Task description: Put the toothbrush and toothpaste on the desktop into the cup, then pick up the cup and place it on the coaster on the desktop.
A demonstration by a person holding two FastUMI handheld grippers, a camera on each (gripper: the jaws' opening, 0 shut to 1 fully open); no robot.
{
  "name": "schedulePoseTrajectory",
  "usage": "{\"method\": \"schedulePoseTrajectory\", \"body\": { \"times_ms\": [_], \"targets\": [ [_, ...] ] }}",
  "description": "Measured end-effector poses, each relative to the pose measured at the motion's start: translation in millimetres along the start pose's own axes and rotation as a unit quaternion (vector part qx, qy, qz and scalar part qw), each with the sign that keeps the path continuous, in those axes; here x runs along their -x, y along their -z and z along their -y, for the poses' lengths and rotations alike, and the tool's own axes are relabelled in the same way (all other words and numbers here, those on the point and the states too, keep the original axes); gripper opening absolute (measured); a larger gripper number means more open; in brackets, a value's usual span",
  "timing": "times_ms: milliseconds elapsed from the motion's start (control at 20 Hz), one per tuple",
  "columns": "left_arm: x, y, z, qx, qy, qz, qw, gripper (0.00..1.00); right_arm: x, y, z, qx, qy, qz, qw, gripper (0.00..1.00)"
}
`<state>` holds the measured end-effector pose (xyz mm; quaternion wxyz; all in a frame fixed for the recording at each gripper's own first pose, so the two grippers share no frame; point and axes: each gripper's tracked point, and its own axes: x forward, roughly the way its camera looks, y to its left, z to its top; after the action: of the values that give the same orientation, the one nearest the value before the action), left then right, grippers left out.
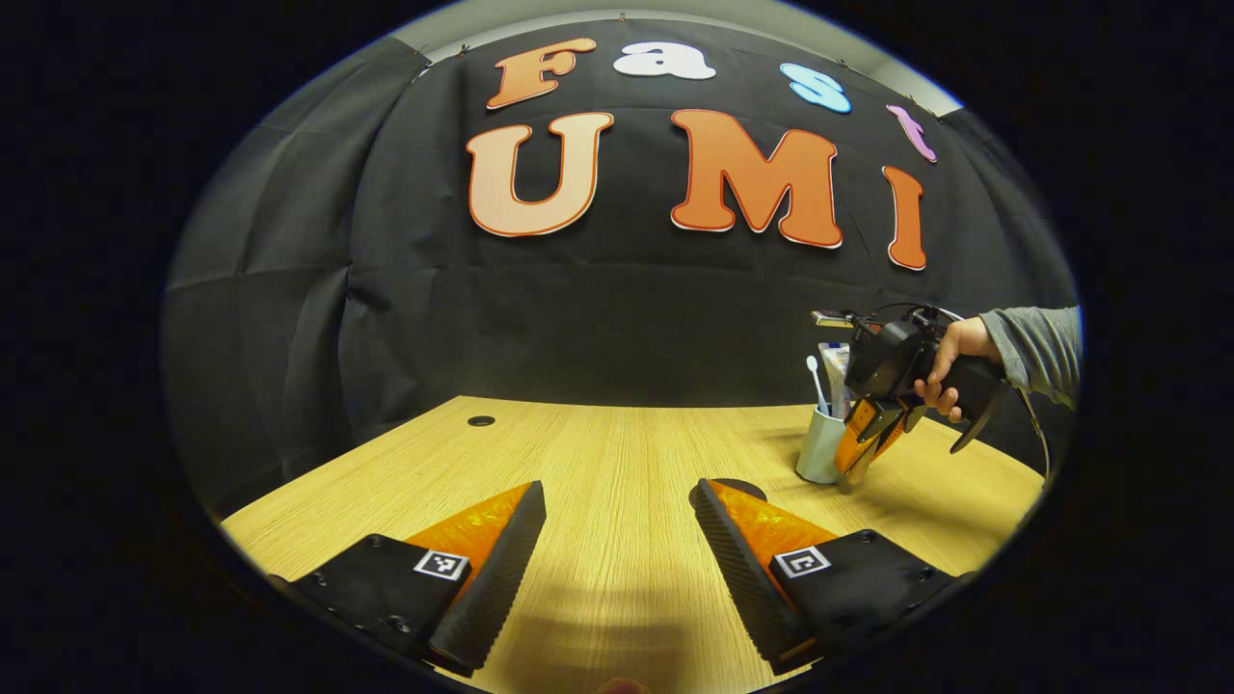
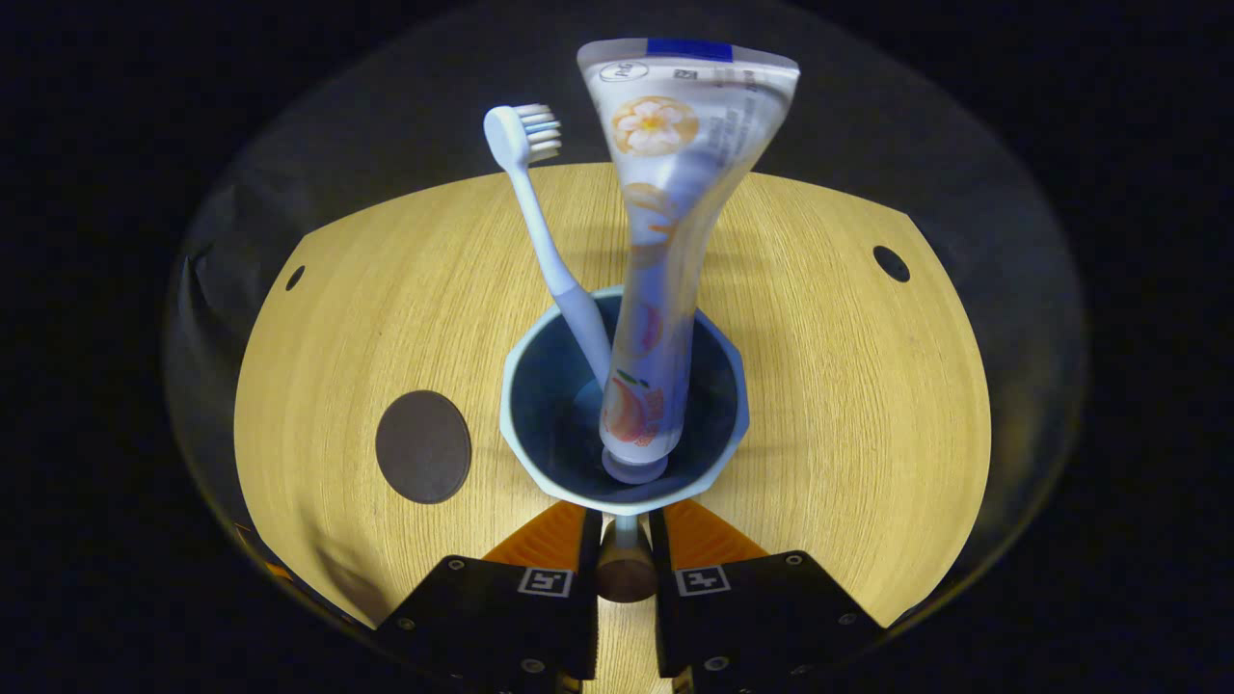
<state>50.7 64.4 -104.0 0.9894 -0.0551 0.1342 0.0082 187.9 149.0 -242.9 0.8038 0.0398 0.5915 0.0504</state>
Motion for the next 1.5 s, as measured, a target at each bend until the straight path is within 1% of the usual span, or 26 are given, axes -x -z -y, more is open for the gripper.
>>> {"method": "schedulePoseTrajectory", "body": {
  "times_ms": [100,350,550,850,900,950,1300,1500],
  "targets": [
    [0,0,-1,-0.001,-0.002,-0.001,1.0,1.0,-4,-1,-1,0.011,-0.004,0.011,1.0,0.24],
    [4,5,-1,-0.003,-0.003,-0.006,1.0,0.99,-8,-4,-2,0.042,-0.023,0.038,0.998,0.24],
    [10,8,-8,-0.001,-0.01,-0.009,1.0,0.99,-7,-8,1,0.073,-0.034,0.048,0.996,0.24],
    [17,8,-24,-0.003,-0.028,-0.01,1.0,0.99,-5,-12,5,0.109,-0.045,0.038,0.992,0.24],
    [17,8,-27,-0.002,-0.031,-0.009,0.999,0.99,-5,-14,7,0.116,-0.047,0.036,0.991,0.19],
    [17,10,-29,0.0,-0.033,-0.01,0.999,0.99,-5,-16,8,0.123,-0.049,0.034,0.991,0.24],
    [18,25,-42,0.014,-0.043,-0.028,0.999,0.99,-6,-21,11,0.167,-0.049,0.013,0.985,0.24],
    [17,31,-44,0.02,-0.048,-0.038,0.998,1.0,-4,-22,13,0.179,-0.055,-0.013,0.982,0.24]
  ]
}}
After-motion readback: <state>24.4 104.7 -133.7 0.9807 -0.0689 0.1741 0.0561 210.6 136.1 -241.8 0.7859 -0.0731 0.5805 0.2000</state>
